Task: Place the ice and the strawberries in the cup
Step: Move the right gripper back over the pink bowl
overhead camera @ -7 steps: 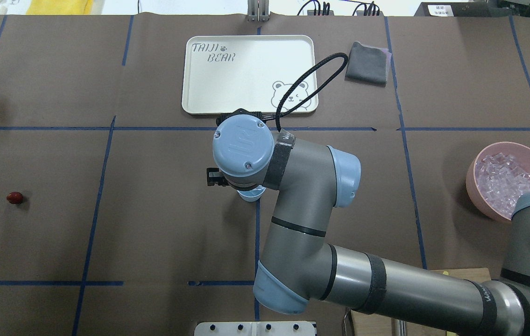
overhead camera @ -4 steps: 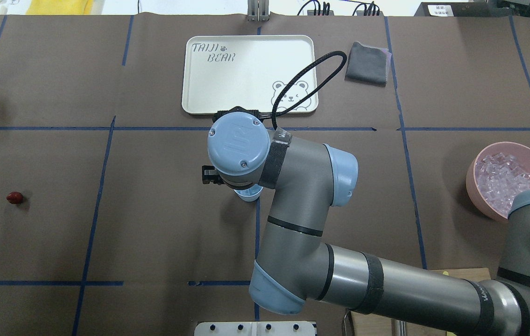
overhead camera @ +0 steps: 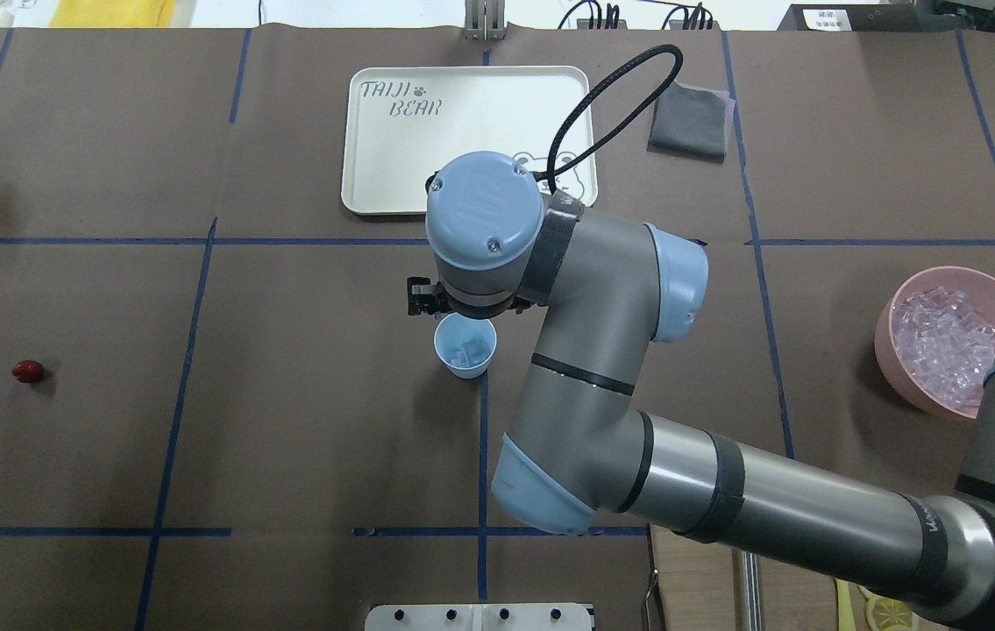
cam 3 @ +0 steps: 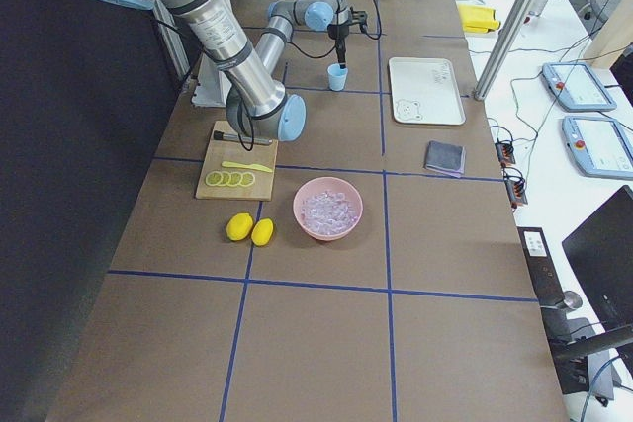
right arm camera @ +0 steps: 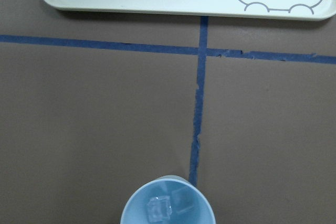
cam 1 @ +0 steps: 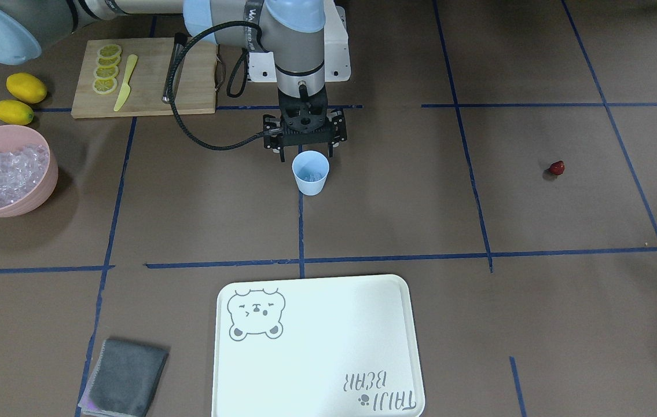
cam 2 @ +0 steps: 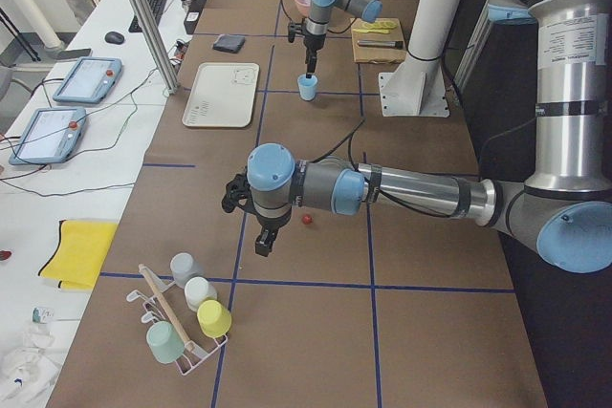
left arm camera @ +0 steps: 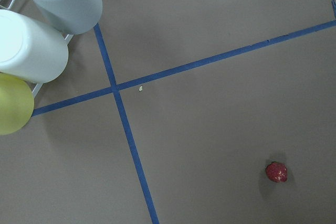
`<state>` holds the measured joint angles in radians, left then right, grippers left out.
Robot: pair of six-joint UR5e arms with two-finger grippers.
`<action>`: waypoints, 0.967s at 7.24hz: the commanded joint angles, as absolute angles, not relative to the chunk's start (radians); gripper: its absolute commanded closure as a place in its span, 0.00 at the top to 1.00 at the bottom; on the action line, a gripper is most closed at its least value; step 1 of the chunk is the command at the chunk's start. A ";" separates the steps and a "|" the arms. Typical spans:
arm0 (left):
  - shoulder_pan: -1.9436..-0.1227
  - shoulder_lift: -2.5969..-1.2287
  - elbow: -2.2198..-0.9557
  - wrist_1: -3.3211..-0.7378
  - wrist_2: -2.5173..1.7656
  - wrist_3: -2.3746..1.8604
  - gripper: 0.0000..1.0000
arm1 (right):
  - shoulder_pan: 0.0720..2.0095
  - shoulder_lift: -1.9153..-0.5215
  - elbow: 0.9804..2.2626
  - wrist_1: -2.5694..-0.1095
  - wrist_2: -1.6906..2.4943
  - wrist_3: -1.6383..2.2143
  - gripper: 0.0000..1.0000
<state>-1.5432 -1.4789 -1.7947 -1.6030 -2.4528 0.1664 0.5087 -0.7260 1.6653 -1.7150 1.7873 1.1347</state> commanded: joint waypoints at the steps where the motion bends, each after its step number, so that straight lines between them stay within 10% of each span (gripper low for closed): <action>1: -1.543 -1.479 -1.795 -1.603 -2.453 0.167 1.00 | 0.616 -0.887 1.812 -1.729 1.882 0.975 0.99; 7: -1.543 -1.477 -1.796 -1.605 -2.453 0.167 1.00 | 1.035 -1.406 2.057 -1.717 2.149 0.285 0.99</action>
<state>-1.5432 -1.4773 -1.7960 -1.6041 -2.4525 0.1672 0.9388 -1.3099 2.0330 -1.7172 2.0955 0.4312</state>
